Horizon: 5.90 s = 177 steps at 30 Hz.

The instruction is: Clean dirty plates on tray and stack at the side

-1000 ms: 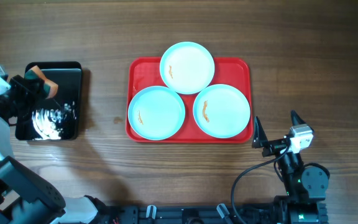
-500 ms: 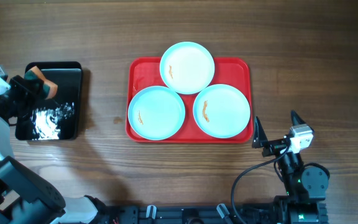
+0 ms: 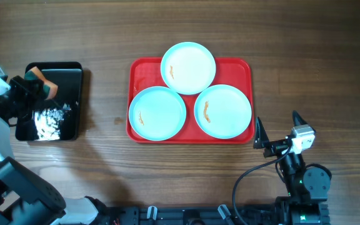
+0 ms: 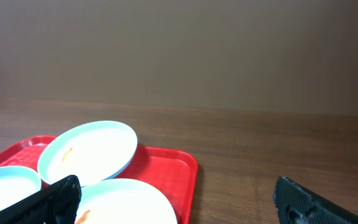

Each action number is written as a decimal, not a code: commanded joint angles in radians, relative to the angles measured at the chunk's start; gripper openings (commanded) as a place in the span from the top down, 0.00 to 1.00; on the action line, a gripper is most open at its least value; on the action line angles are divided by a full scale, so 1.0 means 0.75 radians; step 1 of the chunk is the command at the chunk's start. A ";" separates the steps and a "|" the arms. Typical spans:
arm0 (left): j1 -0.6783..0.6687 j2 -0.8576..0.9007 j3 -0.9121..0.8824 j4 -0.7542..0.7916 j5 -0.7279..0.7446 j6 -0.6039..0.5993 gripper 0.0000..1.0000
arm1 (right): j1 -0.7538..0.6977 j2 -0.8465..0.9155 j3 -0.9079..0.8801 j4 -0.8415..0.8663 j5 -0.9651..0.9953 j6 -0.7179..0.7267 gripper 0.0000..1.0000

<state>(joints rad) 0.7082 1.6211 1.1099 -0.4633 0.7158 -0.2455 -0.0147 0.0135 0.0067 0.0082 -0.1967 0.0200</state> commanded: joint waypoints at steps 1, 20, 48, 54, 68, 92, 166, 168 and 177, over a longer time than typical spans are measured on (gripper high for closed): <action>0.003 -0.021 0.004 0.003 0.035 0.002 0.96 | 0.007 -0.013 -0.002 0.007 0.018 -0.023 0.00; 0.001 -0.020 0.004 0.052 0.150 -0.043 0.96 | 0.007 -0.013 -0.002 0.007 0.018 -0.023 0.00; 0.001 -0.002 0.004 -0.098 -0.263 0.019 0.96 | 0.007 -0.013 -0.002 0.007 0.018 -0.023 0.00; 0.001 -0.001 0.004 -0.065 -0.137 -0.043 0.96 | 0.007 -0.013 -0.002 0.007 0.018 -0.023 0.00; -0.002 0.003 0.004 -0.074 -0.190 -0.006 0.96 | 0.007 -0.013 -0.002 0.007 0.018 -0.023 0.00; -0.145 -0.013 0.010 -0.079 -0.001 0.028 0.96 | 0.007 -0.013 -0.002 0.007 0.018 -0.023 0.00; -0.176 -0.187 -0.038 -0.139 -0.093 -0.125 0.96 | 0.007 -0.013 -0.002 0.007 0.018 -0.024 0.00; -0.169 -0.219 -0.026 -0.129 -0.055 -0.137 0.96 | 0.007 -0.013 -0.002 0.007 0.018 -0.023 0.00; -0.230 -0.307 -0.021 -0.064 0.307 -0.137 0.96 | 0.007 -0.013 -0.002 0.007 0.018 -0.023 0.00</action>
<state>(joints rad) 0.5655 1.4189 1.0676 -0.5209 0.7475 -0.3542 -0.0147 0.0135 0.0067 0.0082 -0.1967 0.0196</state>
